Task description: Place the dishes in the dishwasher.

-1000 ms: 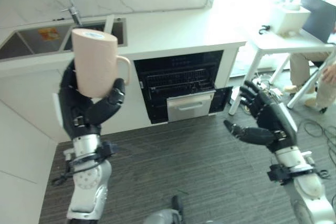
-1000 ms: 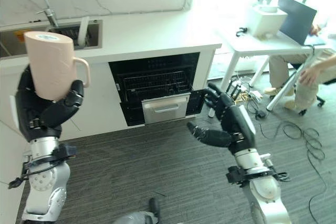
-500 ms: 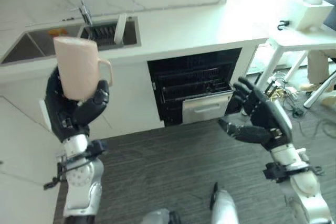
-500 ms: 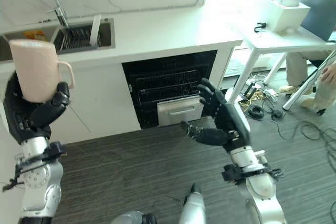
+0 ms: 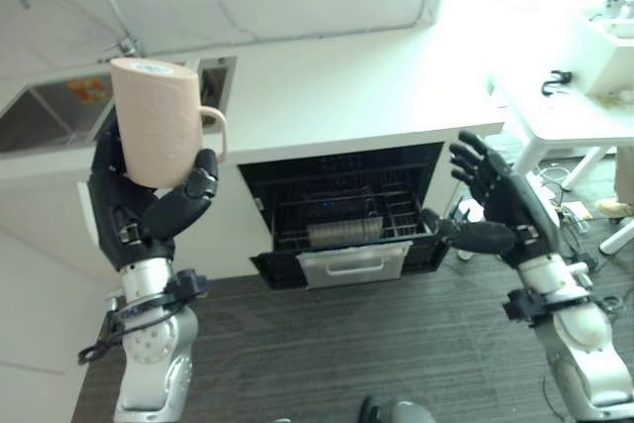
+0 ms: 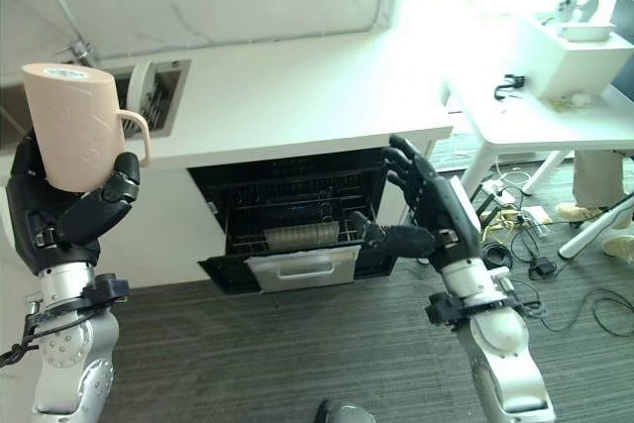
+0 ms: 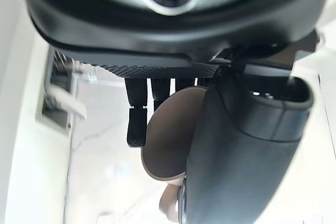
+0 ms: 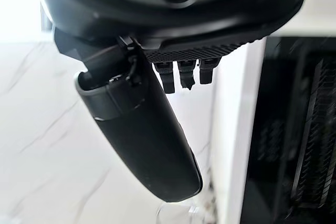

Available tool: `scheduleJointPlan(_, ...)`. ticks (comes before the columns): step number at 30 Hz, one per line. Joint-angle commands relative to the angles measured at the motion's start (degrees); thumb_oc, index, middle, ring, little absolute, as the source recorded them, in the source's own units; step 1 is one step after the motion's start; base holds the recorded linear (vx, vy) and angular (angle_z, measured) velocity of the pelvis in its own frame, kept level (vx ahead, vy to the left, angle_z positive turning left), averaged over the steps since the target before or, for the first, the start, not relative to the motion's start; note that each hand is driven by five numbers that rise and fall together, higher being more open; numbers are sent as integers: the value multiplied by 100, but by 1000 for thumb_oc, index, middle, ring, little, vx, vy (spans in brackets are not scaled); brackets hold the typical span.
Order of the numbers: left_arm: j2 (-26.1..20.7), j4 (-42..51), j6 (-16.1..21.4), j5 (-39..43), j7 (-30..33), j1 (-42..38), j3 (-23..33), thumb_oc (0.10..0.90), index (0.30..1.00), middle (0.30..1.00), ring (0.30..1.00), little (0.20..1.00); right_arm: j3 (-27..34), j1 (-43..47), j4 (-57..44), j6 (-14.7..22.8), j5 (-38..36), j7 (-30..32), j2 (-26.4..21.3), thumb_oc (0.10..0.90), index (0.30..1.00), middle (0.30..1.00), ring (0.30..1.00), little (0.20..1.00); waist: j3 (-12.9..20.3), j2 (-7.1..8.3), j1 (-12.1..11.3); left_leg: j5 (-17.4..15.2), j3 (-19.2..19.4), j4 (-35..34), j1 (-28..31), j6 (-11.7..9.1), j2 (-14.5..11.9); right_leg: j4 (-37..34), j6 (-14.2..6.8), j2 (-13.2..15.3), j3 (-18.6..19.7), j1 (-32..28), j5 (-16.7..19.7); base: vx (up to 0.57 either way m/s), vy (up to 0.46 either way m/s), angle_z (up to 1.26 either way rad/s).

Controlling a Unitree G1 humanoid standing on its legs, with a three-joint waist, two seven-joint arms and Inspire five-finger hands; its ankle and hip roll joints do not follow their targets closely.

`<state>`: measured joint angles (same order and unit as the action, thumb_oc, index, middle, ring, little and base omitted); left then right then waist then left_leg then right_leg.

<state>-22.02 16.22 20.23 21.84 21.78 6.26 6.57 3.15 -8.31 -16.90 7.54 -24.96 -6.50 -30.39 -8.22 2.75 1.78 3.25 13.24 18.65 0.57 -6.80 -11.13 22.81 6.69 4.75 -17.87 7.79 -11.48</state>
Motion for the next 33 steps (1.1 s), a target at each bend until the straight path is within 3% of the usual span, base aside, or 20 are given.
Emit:
scheduleJointPlan(1,-292,317,757,8,-174,-342,218,400,300,300,300,300,392,440,-324,631,-281,-77,-43,800,900,900,900,900,299,132,-41,-263,281,36,-112,204,274,-563,-956,292,304,-227,262,129,-80,0)
scheduleJointPlan(2,-278,293,778,13,-226,-342,219,400,300,300,300,300,386,490,-296,614,-299,-60,-42,800,900,900,900,900,274,114,-57,-318,319,-138,-170,287,430,-563,-967,271,358,-222,270,151,3,12)
scheduleJointPlan(3,-275,302,784,3,-267,-300,216,400,300,300,300,300,340,552,-257,584,-286,-65,25,800,900,900,900,900,233,-46,-65,-574,376,-146,-451,321,456,-563,-1011,103,403,-258,215,119,53,20)
scheduleJointPlan(5,-293,301,787,-13,-219,-282,194,400,300,300,300,300,194,591,-271,556,-147,-23,83,800,900,900,900,900,234,-323,-87,-847,334,-146,-1090,242,306,-563,-1079,-154,468,-309,125,197,92,27)
scheduleJointPlan(9,-320,224,952,-115,-11,-263,69,400,300,300,300,300,-62,647,-270,609,-11,98,24,800,900,900,900,900,263,-503,-262,-231,3,-146,-2074,16,249,-563,-950,-539,578,-510,-107,249,87,-4)
scheduleJointPlan(11,-309,215,1020,-64,-50,-248,82,400,300,300,300,300,-21,640,-227,673,-29,102,-45,800,900,900,900,900,273,-464,-214,-249,367,-146,-2006,34,121,-563,-945,-475,438,-577,-139,224,202,-27)
scheduleJointPlan(14,-334,199,1041,-140,122,-290,-2,400,300,300,300,300,3,613,-205,737,-226,11,-43,800,900,900,900,900,287,-415,-191,-419,382,-146,-1833,113,243,-563,-1016,-392,500,-755,-197,195,219,-29)
scheduleJointPlan(23,-381,107,940,-288,156,-645,-46,400,300,300,300,300,2,758,-300,390,-489,-46,186,800,900,900,900,900,593,-260,-261,-891,407,-146,-1448,529,589,-563,-1266,114,350,-1029,-149,189,226,-5)
scheduleJointPlan(25,-378,164,880,-234,58,-658,-2,400,300,300,300,300,71,728,-368,154,-548,15,304,800,900,900,900,900,624,-170,-285,-1043,292,-146,-1280,652,778,-563,-1420,353,186,-1017,214,201,260,21)
scheduleJointPlan(28,-376,244,771,-164,-23,-671,7,400,300,300,300,300,103,730,-374,12,-647,55,420,800,900,900,900,900,631,-132,-333,-1095,218,-146,-1236,710,848,-563,-1485,471,15,-1204,628,181,172,29)
scheduleJointPlan(29,-409,301,739,-172,-104,-661,-6,400,300,300,300,300,100,662,-433,32,-631,-2,490,800,900,900,900,900,567,-191,-276,-1109,-17,-146,-1180,765,860,-563,-1527,362,74,-1172,1404,205,98,26)
scheduleJointPlan(31,-433,351,659,-187,-105,-717,-33,400,300,300,300,300,29,596,-510,36,-527,-79,529,800,900,900,900,900,472,-194,-225,-1133,-187,-146,-1100,691,803,-563,-1480,595,-34,-756,1405,110,-104,41)
scheduleJointPlan(33,-448,359,582,-207,-120,-829,-79,400,300,300,300,300,-83,624,-531,75,-459,-58,507,800,900,900,900,900,362,-81,-185,-1175,-169,-146,-999,564,732,-563,-1575,1079,-13,-193,1280,68,-343,8)
